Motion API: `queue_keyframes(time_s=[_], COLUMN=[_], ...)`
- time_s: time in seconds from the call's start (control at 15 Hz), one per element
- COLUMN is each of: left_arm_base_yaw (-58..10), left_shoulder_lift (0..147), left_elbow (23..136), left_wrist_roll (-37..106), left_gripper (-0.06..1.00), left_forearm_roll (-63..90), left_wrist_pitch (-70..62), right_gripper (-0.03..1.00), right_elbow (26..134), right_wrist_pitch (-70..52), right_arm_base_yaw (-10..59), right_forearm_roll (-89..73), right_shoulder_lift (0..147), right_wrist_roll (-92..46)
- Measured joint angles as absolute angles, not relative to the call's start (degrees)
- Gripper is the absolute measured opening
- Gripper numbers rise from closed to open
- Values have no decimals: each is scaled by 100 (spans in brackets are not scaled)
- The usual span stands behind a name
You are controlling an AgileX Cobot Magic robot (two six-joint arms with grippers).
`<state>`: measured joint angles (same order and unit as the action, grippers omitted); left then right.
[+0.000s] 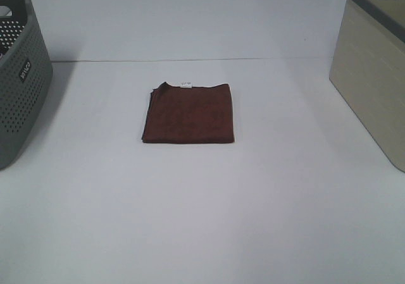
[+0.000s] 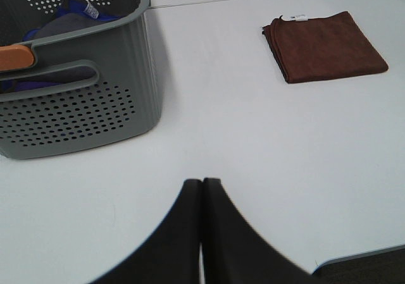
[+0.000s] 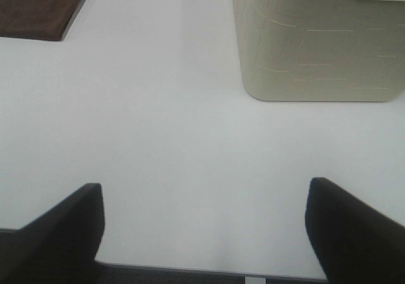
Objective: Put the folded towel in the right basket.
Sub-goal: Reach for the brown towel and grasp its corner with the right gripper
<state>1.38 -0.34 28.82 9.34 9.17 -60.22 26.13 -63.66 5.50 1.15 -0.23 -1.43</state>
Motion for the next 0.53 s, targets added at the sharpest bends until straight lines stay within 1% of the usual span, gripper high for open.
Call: queue_keyframes(time_s=[0.53], left_arm_base_yaw=[138], left_shoulder_lift=[-34], left_elbow=[2882], left_wrist_roll=[934], left_gripper=[0], left_forearm_roll=[917], left_wrist_pitch=[-6022], right_gripper=[83], right_elbow=[2613], right_wrist_pitch=[-6366], right_arm_base_yaw=[550], right_forearm_roll=[115], right_shoulder_lift=[-23], right_wrist_roll=[-143])
